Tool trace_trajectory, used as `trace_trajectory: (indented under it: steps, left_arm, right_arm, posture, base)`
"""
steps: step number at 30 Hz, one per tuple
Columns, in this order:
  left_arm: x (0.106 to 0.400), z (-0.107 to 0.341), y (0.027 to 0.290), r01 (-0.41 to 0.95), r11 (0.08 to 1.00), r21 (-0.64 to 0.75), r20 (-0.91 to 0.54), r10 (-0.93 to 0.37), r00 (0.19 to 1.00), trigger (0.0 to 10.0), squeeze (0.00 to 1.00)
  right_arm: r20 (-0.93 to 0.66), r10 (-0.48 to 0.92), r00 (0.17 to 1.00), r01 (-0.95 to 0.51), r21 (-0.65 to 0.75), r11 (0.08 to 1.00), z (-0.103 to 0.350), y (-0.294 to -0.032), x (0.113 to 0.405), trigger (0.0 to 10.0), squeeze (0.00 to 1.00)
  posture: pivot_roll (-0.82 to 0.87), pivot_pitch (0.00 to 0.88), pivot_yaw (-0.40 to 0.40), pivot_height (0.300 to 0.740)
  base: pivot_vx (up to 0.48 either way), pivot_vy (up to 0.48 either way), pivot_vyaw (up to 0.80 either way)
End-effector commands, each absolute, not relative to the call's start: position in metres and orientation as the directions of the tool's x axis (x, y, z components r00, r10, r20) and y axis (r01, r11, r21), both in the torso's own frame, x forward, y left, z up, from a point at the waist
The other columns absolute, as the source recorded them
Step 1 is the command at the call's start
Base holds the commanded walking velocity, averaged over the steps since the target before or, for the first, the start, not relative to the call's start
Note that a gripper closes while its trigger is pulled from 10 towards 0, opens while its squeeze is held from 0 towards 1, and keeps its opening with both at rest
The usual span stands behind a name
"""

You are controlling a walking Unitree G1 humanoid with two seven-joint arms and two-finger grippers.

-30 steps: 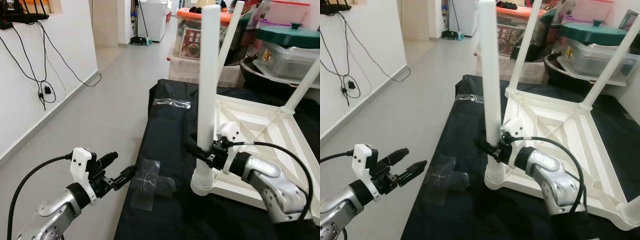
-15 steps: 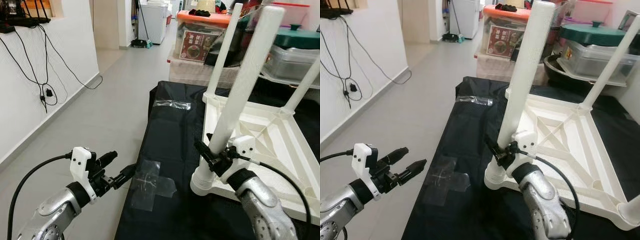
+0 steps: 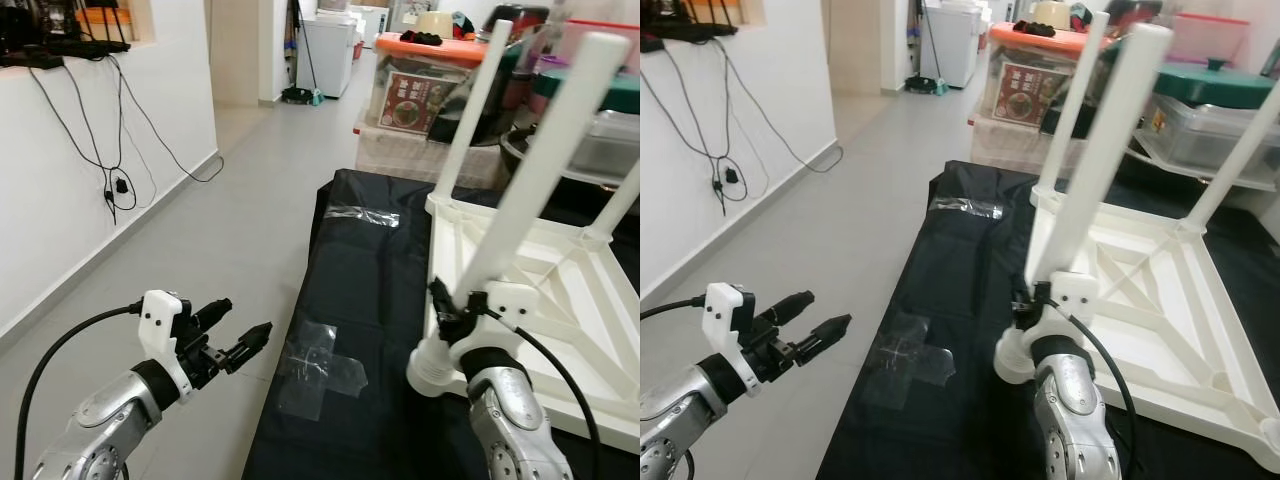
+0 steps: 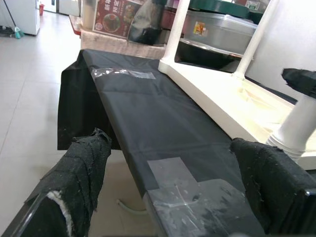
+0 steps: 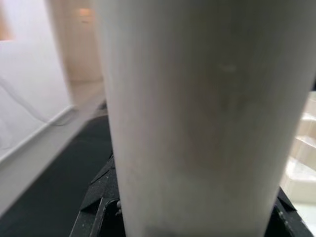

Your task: Building children table

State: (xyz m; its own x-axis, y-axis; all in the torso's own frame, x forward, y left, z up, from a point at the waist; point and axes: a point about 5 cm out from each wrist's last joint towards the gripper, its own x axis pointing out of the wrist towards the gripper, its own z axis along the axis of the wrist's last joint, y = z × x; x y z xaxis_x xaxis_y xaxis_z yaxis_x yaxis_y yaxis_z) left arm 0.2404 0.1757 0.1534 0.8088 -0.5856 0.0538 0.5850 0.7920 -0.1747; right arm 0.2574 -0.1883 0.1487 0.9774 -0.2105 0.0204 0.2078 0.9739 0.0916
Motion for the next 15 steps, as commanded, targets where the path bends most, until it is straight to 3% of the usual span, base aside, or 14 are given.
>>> trace_trajectory:
  steps: [1, 10, 11, 12, 13, 15]
  left_arm:
    - [0.2427, 0.1520, 0.1754, 0.576, 0.800, -0.170, 0.048, -0.577, 0.815, 10.0, 0.00]
    - [0.2455, 0.1514, 0.1754, 0.560, 0.812, -0.165, 0.049, -0.561, 0.827, 10.0, 0.00]
    - [0.2463, 0.1513, 0.1756, 0.555, 0.816, -0.162, 0.050, -0.555, 0.830, 10.0, 0.00]
    - [0.2463, 0.1513, 0.1756, 0.555, 0.816, -0.162, 0.050, -0.555, 0.830, 10.0, 0.00]
    - [0.2470, 0.1513, 0.1757, 0.552, 0.818, -0.162, 0.052, -0.552, 0.832, 10.0, 0.00]
    - [0.2477, 0.1513, 0.1755, 0.550, 0.820, -0.162, 0.053, -0.549, 0.834, 10.0, 0.00]
  right_arm:
    - [-0.101, -0.377, 0.921, 0.383, 0.049, 0.923, 0.1306, -0.2106, 0.2464, 0.0, 0.00]
    - [-0.157, -0.419, 0.894, 0.431, 0.046, 0.901, 0.1283, -0.2143, 0.2457, 0.0, 0.00]
    - [-0.175, -0.423, 0.889, 0.437, 0.050, 0.898, 0.1261, -0.2140, 0.2456, 2.0, 0.00]
    - [-0.175, -0.423, 0.889, 0.437, 0.050, 0.898, 0.1261, -0.2140, 0.2456, 2.0, 0.00]
    - [-0.189, -0.416, 0.889, 0.433, 0.055, 0.900, 0.1246, -0.2125, 0.2461, 10.0, 0.00]
    - [-0.192, -0.397, 0.897, 0.416, 0.068, 0.907, 0.1258, -0.2089, 0.2479, 10.0, 0.00]
  posture:
    - [0.03, 0.000, -0.069, 0.740]
    - [0.02, 0.000, -0.067, 0.740]
    - [0.02, 0.000, -0.067, 0.740]
    - [0.02, 0.000, -0.067, 0.740]
    - [0.02, 0.000, -0.067, 0.740]
    - [0.02, 0.000, -0.066, 0.740]
  base:
    - [0.000, 0.000, 0.00]
    - [0.000, 0.000, 0.00]
    - [0.000, 0.000, 0.00]
    - [0.000, 0.000, 0.00]
    - [0.000, 0.000, 0.00]
    - [0.000, 0.000, 0.00]
